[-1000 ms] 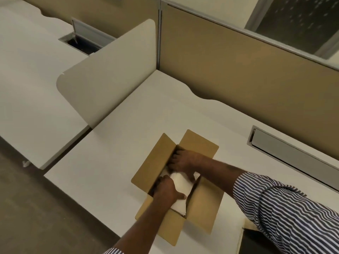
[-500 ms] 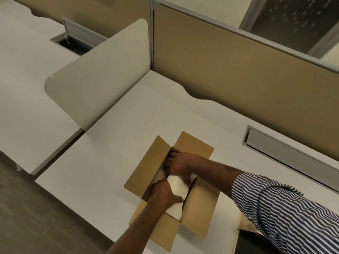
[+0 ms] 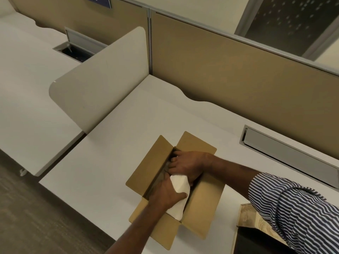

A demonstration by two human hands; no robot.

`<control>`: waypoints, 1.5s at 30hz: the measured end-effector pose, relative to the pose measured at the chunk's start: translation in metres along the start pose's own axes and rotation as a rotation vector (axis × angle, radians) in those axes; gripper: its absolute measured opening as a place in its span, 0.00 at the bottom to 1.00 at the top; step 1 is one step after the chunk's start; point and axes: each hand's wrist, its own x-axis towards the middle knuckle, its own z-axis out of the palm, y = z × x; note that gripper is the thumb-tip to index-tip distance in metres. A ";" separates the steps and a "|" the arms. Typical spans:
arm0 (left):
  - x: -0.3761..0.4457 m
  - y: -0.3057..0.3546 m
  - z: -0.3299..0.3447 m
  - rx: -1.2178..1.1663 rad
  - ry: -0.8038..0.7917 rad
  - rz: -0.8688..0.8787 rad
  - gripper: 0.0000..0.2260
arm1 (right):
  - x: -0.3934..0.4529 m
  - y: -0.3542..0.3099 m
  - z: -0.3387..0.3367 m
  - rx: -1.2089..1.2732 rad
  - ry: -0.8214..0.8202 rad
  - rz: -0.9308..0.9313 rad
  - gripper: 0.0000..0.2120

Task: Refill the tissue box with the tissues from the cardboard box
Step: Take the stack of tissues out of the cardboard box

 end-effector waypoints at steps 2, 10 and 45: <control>-0.003 0.002 -0.002 -0.039 0.029 0.025 0.51 | -0.003 -0.001 -0.002 -0.005 0.025 -0.018 0.34; -0.007 0.002 -0.033 -0.503 0.140 0.073 0.30 | -0.009 -0.003 0.000 -0.076 0.146 -0.070 0.36; -0.058 0.019 -0.087 -0.415 0.178 0.300 0.19 | -0.047 -0.005 -0.037 -0.183 0.331 0.052 0.41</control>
